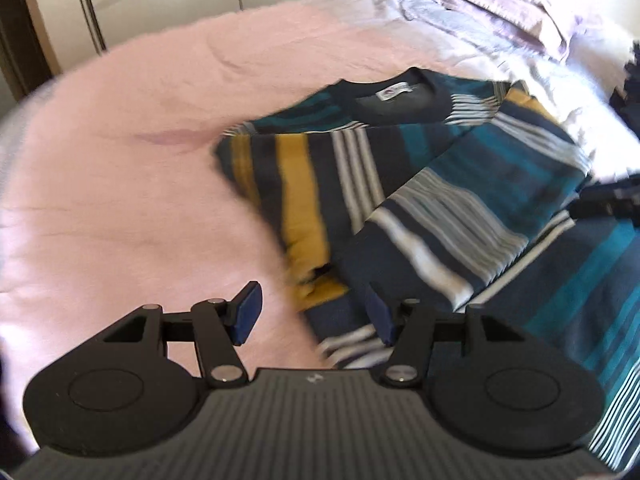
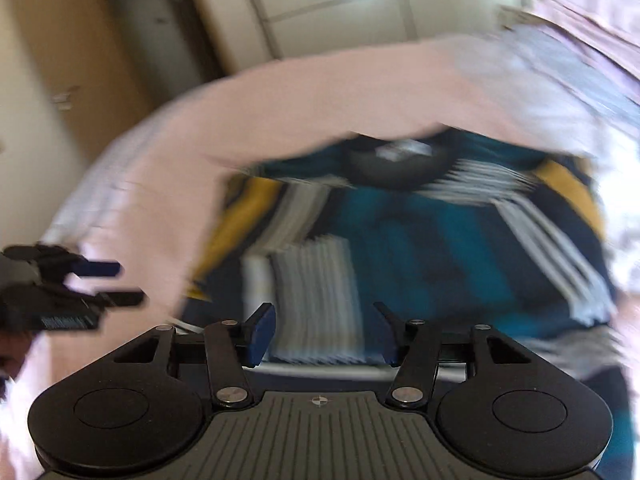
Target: Fold clothes
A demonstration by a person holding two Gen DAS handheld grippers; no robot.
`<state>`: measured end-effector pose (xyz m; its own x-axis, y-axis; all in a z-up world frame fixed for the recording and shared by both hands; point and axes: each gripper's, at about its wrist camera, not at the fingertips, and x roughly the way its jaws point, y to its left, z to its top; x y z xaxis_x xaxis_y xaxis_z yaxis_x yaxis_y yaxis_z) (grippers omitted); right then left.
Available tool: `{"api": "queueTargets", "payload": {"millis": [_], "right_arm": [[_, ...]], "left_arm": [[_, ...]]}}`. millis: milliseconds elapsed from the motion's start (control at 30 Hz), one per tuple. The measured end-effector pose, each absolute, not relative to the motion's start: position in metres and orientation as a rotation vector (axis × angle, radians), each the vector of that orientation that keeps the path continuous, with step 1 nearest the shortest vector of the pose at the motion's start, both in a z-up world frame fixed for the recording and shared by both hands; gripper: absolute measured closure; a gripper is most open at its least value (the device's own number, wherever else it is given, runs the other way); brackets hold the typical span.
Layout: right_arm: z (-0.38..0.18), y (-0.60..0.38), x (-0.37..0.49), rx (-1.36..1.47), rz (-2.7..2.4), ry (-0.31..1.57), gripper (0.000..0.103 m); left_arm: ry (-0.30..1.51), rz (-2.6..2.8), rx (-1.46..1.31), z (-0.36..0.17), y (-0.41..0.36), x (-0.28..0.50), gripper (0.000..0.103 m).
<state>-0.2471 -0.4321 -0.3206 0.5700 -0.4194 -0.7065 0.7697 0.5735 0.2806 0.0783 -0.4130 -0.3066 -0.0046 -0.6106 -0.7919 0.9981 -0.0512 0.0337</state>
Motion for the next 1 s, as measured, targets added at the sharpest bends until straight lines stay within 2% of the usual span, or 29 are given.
{"api": "queueTargets", "payload": {"millis": [100,267,367,400,467,633,767,1000], "right_arm": [[-0.327,-0.443,-0.282,0.660,-0.841,0.661,0.047],[-0.343,-0.458,-0.320,0.698,-0.934,0.692,0.047],[-0.355,-0.467,-0.333,0.732,-0.963,0.706,0.047],[-0.356,-0.468,-0.337,0.743,-0.970,0.711,0.047],[-0.357,-0.473,-0.341,0.757,-0.977,0.713,0.047],[-0.352,-0.480,-0.345,0.752,-0.983,0.703,0.046],[-0.355,-0.485,-0.348,0.749,-0.983,0.700,0.045],[-0.363,-0.489,-0.348,0.756,-0.962,0.728,0.043]], "left_arm": [[0.737,-1.517,0.707,-0.325,-0.443,0.076,0.050],[0.714,-1.589,0.797,-0.346,-0.474,0.061,0.056],[0.761,-1.606,0.897,-0.349,-0.483,0.055,0.071],[0.769,-1.609,0.933,-0.347,-0.484,0.054,0.086],[0.784,-1.612,0.960,-0.334,-0.484,0.054,0.102],[0.695,-1.660,0.886,-0.286,-0.491,0.068,0.102],[0.688,-1.647,0.834,-0.276,-0.511,0.089,0.102],[0.840,-1.558,0.916,-0.322,-0.525,0.117,0.100]]}}
